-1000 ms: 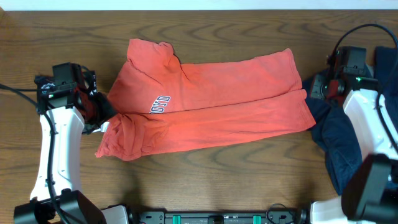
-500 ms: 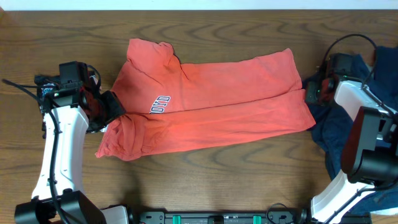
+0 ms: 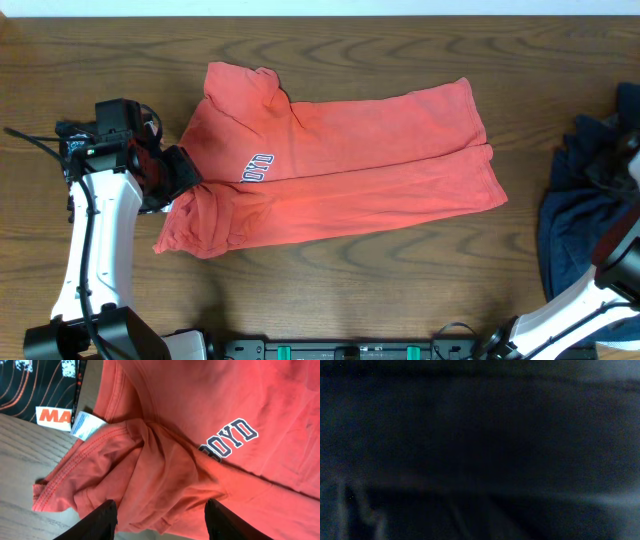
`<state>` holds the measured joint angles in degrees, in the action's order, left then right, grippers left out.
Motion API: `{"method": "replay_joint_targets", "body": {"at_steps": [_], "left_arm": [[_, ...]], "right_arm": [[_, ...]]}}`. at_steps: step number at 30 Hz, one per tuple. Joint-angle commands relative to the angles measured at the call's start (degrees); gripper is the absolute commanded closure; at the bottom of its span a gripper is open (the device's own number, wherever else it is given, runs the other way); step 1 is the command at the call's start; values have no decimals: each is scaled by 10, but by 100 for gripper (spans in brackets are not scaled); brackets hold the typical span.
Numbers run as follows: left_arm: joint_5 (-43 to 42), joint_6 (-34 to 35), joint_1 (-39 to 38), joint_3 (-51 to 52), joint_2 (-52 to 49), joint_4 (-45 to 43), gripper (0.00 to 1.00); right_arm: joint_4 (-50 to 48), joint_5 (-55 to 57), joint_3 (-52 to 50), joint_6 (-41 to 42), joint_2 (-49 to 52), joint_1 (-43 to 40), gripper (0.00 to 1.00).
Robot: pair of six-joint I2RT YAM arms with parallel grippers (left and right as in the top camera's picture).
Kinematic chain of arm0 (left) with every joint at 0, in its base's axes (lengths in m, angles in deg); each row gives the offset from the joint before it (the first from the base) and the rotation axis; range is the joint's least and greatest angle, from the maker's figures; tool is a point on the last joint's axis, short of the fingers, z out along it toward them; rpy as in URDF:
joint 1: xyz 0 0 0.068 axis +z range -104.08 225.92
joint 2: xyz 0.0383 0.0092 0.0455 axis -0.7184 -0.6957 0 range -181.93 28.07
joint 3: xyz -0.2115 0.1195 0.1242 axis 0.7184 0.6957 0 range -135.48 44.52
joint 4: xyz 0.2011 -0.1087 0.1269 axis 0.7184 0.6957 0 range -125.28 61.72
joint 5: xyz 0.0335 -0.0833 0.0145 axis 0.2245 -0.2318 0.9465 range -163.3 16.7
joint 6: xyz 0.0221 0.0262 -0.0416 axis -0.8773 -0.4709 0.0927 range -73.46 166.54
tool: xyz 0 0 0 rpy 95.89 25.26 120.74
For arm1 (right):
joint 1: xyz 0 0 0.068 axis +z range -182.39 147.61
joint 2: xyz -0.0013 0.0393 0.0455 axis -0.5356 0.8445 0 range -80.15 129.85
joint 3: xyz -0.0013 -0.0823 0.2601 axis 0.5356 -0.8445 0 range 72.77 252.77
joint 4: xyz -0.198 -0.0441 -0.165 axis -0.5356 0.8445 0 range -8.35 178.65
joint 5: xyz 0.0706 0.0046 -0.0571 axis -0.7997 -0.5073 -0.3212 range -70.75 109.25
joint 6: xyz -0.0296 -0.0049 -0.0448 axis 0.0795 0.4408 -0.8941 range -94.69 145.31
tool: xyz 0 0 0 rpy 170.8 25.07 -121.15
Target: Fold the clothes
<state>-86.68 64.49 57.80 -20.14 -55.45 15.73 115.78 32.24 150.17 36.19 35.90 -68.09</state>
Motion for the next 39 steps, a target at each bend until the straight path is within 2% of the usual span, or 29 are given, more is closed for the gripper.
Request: {"method": "replay_joint_targets", "body": {"at_steps": [1,3,6,8,11,14,20,27,39], "left_arm": [[-2,-8,-2,-12,0,-12,42],[-16,-36,-4,-12,0,-43,41],[-31,-55,-12,-12,0,-95,38],[-31,-55,-20,-13,0,-136,36],[-31,-55,-32,-19,-9,-198,35],[-28,-62,-38,-45,-44,-237,34],[-24,-109,-40,-108,-157,-317,24],[-25,-119,-43,-122,-284,-535,16],[-46,-117,-67,-122,-423,-718,15]], "right_arm": [[19,-106,55,-5,4,-10,81],[34,-209,83,-33,2,-3,73],[65,-297,114,-61,-7,16,70],[86,-319,131,-71,-13,35,67],[113,-336,145,-76,-28,68,53],[132,-344,146,-84,-44,97,49],[185,-344,146,-93,-57,146,47],[259,-342,146,-93,-57,197,46],[303,-342,146,-82,-58,236,48]]}}
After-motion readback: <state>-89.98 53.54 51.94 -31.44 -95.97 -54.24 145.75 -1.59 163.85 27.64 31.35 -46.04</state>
